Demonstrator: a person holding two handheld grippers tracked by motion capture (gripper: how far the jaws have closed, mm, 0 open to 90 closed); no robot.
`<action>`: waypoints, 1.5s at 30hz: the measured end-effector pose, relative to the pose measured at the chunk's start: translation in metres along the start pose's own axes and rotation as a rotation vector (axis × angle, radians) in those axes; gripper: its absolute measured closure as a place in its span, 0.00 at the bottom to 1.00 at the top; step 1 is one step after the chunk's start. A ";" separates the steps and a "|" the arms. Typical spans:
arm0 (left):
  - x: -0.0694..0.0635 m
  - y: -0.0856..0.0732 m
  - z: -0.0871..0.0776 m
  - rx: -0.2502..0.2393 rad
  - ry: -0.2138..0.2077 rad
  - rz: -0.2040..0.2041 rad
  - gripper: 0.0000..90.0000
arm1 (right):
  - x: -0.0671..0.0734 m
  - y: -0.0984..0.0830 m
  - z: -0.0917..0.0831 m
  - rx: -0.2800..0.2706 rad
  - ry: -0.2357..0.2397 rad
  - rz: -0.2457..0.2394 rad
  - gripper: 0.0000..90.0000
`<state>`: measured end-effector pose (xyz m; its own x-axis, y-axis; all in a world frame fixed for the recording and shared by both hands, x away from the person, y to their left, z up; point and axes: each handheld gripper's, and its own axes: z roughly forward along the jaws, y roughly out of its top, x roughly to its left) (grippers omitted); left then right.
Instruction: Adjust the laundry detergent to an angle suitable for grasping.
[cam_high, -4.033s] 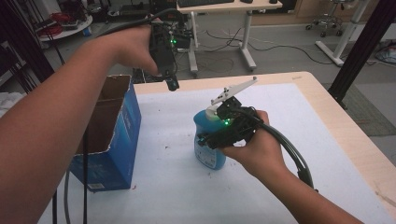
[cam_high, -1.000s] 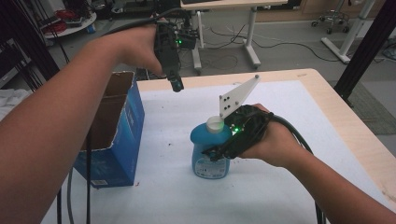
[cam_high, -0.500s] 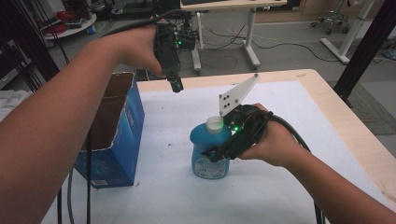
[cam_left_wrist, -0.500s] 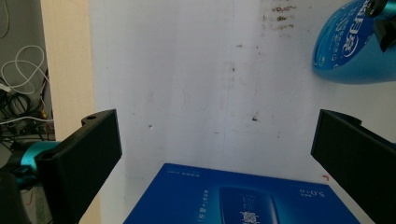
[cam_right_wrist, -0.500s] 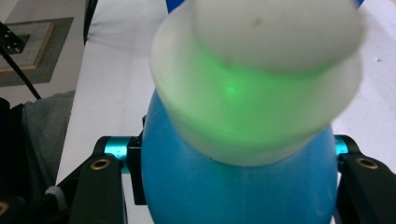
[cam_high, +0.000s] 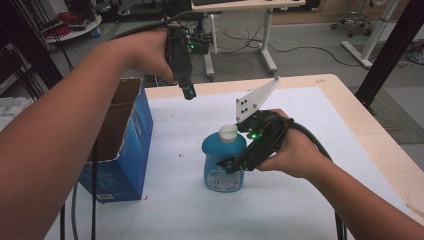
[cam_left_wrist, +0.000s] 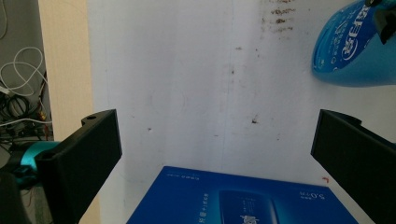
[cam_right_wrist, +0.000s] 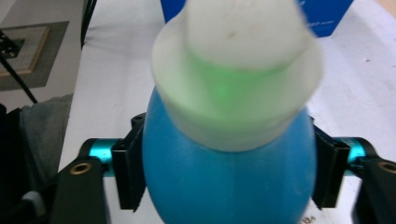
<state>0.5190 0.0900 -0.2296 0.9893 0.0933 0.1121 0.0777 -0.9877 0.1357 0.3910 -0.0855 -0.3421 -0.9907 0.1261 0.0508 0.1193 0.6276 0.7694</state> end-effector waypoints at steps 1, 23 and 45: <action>0.000 0.000 0.000 0.000 0.001 -0.002 0.02 | 0.000 0.000 0.000 0.000 -0.003 0.006 0.29; 0.000 -0.001 -0.001 0.008 0.001 -0.005 0.02 | 0.000 -0.001 -0.013 -0.011 -0.012 0.023 0.15; -0.002 -0.001 -0.003 0.012 0.006 -0.007 0.02 | 0.009 0.005 -0.063 0.136 -0.023 0.002 0.01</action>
<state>0.5168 0.0915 -0.2274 0.9880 0.1010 0.1172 0.0864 -0.9885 0.1243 0.3782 -0.1295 -0.2983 -0.9889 0.1440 0.0358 0.1301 0.7252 0.6761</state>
